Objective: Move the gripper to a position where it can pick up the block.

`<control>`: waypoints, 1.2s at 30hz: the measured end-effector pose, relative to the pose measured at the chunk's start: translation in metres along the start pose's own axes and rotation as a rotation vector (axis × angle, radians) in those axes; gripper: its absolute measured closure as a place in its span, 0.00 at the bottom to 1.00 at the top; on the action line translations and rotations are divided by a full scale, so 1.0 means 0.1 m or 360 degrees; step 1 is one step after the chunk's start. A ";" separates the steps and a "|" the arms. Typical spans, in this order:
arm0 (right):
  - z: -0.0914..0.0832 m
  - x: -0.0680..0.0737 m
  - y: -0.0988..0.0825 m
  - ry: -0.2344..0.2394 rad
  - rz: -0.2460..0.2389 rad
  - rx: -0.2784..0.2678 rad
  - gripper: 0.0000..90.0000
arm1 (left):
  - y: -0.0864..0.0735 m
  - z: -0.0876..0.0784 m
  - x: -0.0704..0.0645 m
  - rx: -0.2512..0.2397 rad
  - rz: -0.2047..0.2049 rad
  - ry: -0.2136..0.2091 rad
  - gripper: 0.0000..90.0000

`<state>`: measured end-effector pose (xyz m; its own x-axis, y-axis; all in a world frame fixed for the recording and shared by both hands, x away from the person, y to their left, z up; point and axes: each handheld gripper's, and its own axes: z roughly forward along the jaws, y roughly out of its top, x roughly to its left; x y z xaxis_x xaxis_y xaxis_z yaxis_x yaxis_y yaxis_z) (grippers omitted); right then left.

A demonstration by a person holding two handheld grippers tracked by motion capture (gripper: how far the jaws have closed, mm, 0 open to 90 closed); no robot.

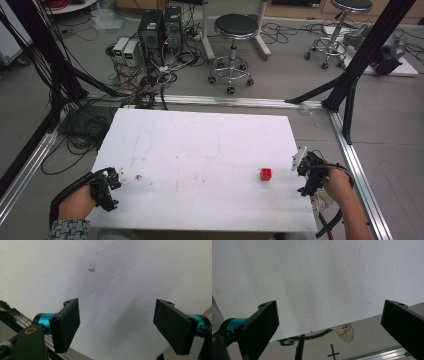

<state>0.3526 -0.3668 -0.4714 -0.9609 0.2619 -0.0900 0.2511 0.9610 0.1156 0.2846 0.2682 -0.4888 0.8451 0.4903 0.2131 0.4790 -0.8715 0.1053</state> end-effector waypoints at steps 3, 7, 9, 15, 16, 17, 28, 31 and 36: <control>-0.06 -0.05 0.07 0.0009 -0.0057 0.0032 0.01 | 0.00 0.00 0.00 0.0004 0.0002 -0.0006 0.24; -0.14 -0.13 0.19 0.0004 -0.0113 0.0063 0.01 | 0.00 0.01 0.00 0.0007 0.0003 0.0001 0.24; -0.19 -0.16 0.25 -0.0033 -0.0193 0.0057 0.01 | 0.00 0.01 0.00 0.0007 -0.0001 -0.0002 0.24; -0.24 -0.21 0.43 -0.0033 -0.0280 0.0057 0.01 | 0.00 0.01 0.01 0.0007 0.0004 -0.0001 0.24; -0.23 -0.21 0.46 -0.0033 -0.0295 0.0046 0.01 | 0.00 0.01 0.01 0.0009 0.0006 -0.0003 0.24; -0.22 -0.21 0.49 -0.0036 -0.0310 0.0041 0.01 | 0.00 0.01 0.01 0.0011 -0.0001 -0.0001 0.24; 0.04 -0.20 0.74 -0.0013 -0.0345 0.0040 0.01 | 0.00 0.00 0.01 0.0005 0.0004 0.0003 0.24; 0.11 -0.19 0.81 0.0000 -0.0372 0.0027 0.01 | 0.00 -0.01 0.01 0.0005 -0.0004 0.0005 0.24; 0.19 -0.16 0.90 0.0005 -0.0385 0.0028 0.01 | 0.00 -0.01 0.01 0.0002 0.0000 0.0005 0.24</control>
<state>0.3929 -0.2833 -0.4784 -0.9936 0.0239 -0.1101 0.0158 0.9972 0.0736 0.2854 0.2693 -0.4876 0.8442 0.4905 0.2164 0.4796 -0.8713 0.1039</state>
